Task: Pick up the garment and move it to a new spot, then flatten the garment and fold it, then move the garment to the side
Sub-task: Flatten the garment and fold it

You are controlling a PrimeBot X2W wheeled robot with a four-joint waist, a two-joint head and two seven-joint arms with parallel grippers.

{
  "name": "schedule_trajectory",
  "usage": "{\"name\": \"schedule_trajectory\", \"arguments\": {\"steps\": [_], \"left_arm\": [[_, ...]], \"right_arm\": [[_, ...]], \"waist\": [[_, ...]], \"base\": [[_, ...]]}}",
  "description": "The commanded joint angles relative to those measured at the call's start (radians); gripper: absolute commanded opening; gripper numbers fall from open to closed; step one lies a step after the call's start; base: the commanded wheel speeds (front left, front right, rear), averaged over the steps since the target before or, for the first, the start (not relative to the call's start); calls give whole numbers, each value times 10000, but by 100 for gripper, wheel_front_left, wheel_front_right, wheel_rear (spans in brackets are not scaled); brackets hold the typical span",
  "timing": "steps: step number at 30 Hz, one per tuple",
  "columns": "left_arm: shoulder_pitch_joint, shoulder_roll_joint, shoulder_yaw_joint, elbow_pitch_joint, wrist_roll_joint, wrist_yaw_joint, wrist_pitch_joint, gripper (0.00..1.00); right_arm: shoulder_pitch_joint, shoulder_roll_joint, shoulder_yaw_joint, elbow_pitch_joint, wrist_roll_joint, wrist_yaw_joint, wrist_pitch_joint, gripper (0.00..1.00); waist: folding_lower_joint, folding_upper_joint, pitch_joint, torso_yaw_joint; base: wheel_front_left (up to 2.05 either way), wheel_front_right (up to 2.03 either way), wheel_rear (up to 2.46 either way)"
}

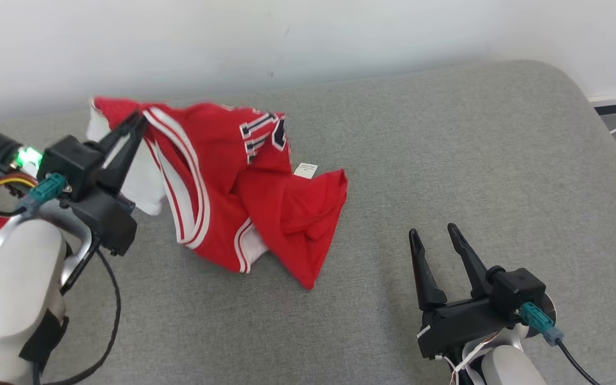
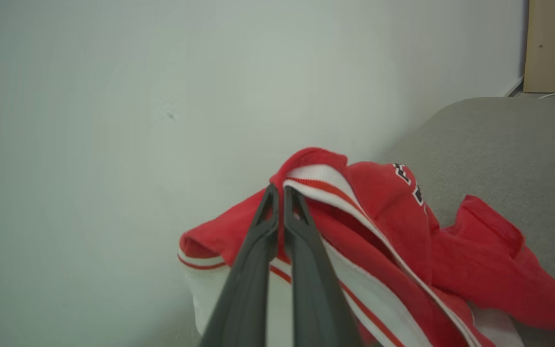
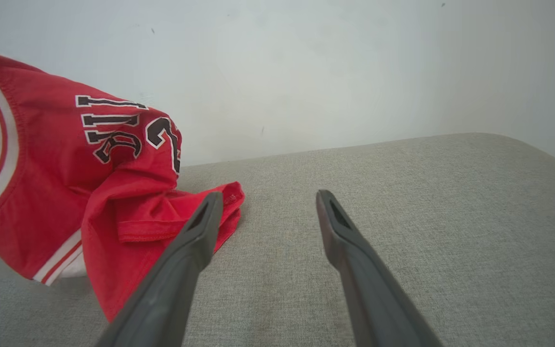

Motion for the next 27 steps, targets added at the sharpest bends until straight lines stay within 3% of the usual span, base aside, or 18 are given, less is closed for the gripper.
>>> {"name": "schedule_trajectory", "arguments": {"steps": [1,3,4,5,14,27], "left_arm": [[-30,74,-99,149,-221,16,31,0],[38,53,-206,521,-512,13,-54,0],[64,96,-235,723,-592,13,-117,72],[139,47,-222,921,-745,12,-182,100],[1130,-312,24,2030,-1253,454,-706,100],[3724,-1265,551,-130,-1599,1609,-948,100]], "right_arm": [[16,-4,36,29,87,8,-17,100],[-16,-4,59,50,106,8,-17,100],[-31,-4,59,59,124,8,-17,100],[-33,-4,57,66,128,8,-17,100],[149,-3,-177,80,28,8,-17,100],[242,-4,-249,43,-85,8,-17,100]], "waist": [[0,0,-42,-80],[0,0,-44,-126],[0,0,-42,-143],[0,0,-43,-150],[0,0,62,233],[0,0,167,1004]], "base": [[0,0,0],[0,0,0],[0,0,0],[0,0,0],[0,0,0],[0,0,0]]}}
